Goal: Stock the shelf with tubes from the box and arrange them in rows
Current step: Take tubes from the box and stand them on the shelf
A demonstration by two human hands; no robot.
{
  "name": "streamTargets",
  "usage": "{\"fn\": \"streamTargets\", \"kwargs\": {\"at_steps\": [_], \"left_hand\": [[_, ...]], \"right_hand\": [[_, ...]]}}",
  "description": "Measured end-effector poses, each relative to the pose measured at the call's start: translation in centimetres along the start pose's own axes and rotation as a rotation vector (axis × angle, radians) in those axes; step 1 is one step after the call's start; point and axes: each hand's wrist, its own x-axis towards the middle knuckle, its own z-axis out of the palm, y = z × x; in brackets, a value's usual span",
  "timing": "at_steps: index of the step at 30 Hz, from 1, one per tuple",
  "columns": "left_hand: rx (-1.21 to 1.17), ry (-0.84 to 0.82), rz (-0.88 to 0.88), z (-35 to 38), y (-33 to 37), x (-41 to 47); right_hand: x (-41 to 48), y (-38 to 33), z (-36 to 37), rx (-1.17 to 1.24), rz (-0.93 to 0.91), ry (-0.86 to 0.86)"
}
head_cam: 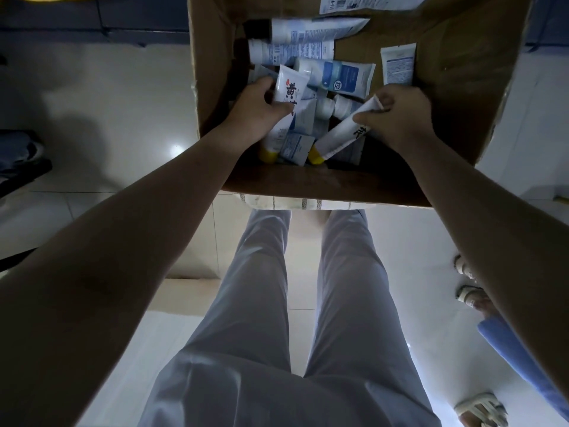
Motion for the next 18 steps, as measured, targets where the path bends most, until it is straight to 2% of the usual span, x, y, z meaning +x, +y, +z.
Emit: {"fn": "streamTargets", "kwargs": {"at_steps": [4,7,11,18], "left_hand": [[0.005,-0.001,0.003,-0.3,0.1,-0.5],[-0.012,-0.003,0.013,-0.7,1.1,-1.5],[0.004,-0.036,0.078,-2.0,3.6,-4.4],[0.158,-0.064,0.333,-5.8,12.6,-12.5]], "right_hand": [[0.7,-0.9,-0.7,0.129,-0.022,-0.154],[-0.2,-1.2,-1.5,0.065,-0.093,-0.193],[-3.2,-2.5,-5.1,-0.036,-0.162,-0.045],[-12.7,-9.2,-19.4,0.112,-0.225,0.216]]}}
